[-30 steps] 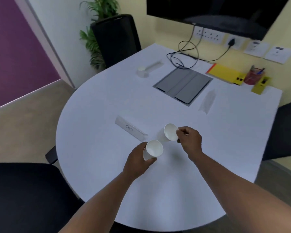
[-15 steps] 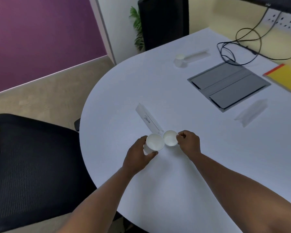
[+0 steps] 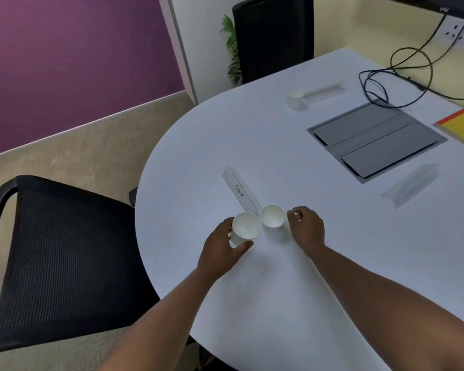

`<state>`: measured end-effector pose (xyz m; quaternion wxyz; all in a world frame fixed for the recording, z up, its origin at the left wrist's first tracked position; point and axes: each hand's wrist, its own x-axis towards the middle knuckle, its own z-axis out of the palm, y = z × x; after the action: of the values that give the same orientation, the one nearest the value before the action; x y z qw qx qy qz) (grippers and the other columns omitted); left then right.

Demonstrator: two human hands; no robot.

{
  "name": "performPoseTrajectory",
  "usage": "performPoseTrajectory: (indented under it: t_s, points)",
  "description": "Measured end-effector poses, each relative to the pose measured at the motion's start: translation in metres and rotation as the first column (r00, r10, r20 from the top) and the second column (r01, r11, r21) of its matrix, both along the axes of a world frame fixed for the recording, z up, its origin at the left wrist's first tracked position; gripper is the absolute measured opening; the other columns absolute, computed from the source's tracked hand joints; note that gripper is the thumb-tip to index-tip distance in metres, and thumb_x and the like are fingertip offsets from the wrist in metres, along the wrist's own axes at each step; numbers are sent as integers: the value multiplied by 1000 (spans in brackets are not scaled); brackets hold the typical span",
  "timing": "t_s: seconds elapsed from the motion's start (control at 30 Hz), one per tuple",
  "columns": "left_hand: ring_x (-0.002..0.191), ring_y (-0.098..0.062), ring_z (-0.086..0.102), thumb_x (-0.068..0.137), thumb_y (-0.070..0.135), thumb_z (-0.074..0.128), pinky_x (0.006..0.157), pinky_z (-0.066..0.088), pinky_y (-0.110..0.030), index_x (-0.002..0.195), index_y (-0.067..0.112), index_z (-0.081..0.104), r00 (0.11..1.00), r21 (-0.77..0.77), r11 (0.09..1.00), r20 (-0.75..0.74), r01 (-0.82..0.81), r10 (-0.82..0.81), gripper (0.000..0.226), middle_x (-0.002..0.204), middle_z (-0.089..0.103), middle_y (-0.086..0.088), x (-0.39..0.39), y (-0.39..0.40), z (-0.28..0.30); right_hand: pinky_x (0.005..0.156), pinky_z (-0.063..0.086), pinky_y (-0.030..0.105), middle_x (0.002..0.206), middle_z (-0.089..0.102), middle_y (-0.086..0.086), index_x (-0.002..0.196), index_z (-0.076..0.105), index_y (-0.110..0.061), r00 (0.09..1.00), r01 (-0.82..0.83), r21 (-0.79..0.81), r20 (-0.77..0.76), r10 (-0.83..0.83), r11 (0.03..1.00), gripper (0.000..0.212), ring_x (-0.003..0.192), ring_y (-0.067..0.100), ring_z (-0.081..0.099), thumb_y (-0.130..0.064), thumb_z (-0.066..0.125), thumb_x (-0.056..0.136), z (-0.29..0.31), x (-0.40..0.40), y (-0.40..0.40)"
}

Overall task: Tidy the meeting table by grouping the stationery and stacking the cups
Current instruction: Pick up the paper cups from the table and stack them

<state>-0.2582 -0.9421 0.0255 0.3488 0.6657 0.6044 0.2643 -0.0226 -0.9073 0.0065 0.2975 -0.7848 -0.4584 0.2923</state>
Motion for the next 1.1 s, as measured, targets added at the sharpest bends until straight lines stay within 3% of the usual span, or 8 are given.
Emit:
performPoseTrajectory:
  t_s: [0.23, 0.37, 0.47, 0.57, 0.67, 0.9, 1.0, 1.1]
  points:
    - [107, 1, 59, 75, 50, 78, 91, 55, -29, 128, 37, 51, 997, 18, 998, 47, 56, -57, 60, 123, 60, 22, 22, -7, 6, 81, 44, 25, 104, 66, 4, 112, 67, -15, 998, -49, 135, -24, 53, 990, 22, 91, 17, 62, -26, 59, 95, 23, 9, -17]
    - [109, -1, 59, 75, 50, 77, 92, 55, -33, 131, 34, 51, 990, 35, 994, 88, 104, -107, 64, 126, 61, 19, 30, -10, 13, 80, 45, 22, 101, 70, -3, 99, 71, -19, 993, -102, 176, -33, 109, 979, 14, 91, 12, 63, -22, 59, 93, 39, 7, -30]
    - [111, -4, 59, 75, 49, 76, 93, 54, -35, 132, 34, 51, 987, 47, 993, 116, 106, -111, 64, 126, 61, 19, 34, -7, 17, 86, 50, 24, 101, 70, -8, 101, 72, -20, 985, -136, 219, -75, 156, 966, 13, 95, 6, 64, -26, 63, 92, 49, 2, -44]
    - [114, -4, 59, 76, 49, 76, 96, 53, -34, 134, 36, 50, 979, 82, 985, 127, 152, -161, 64, 127, 61, 19, 42, -6, 20, 87, 50, 19, 109, 67, -13, 116, 68, -24, 969, -178, 228, -127, 211, 957, 37, 100, -5, 61, -46, 68, 86, 63, -1, -57]
    - [115, -8, 60, 78, 53, 73, 96, 52, -34, 136, 34, 50, 967, 108, 974, 136, 202, -215, 65, 128, 63, 15, 56, -10, 22, 84, 49, 15, 119, 61, -16, 128, 59, -29, 960, -206, 226, -142, 241, 952, 65, 107, -4, 59, -64, 70, 73, 72, -2, -73]
    - [100, -2, 64, 79, 47, 75, 84, 56, -29, 125, 34, 56, 936, 111, 949, 170, 294, -310, 51, 110, 67, 18, 103, -20, 25, 99, 51, 35, 142, 47, -4, 147, 42, -21, 973, -229, 161, 37, 226, 960, 86, 124, 14, 51, -54, 77, 75, 71, 33, -95]
    - [99, 5, 61, 79, 42, 77, 82, 53, -22, 123, 33, 57, 923, 106, 936, 161, 336, -350, 49, 109, 65, 21, 124, -15, 25, 103, 45, 30, 139, 46, -3, 148, 41, -20, 968, -247, 123, 67, 241, 961, 86, 125, 15, 48, -54, 76, 76, 67, 56, -91]
    - [103, -1, 63, 81, 35, 76, 86, 56, -32, 123, 27, 59, 912, 111, 925, 162, 363, -377, 47, 111, 67, 15, 150, -5, 22, 101, 37, 23, 138, 41, -5, 151, 35, -22, 954, -292, 42, 88, 288, 955, 94, 126, 14, 44, -56, 75, 74, 66, 81, -80]
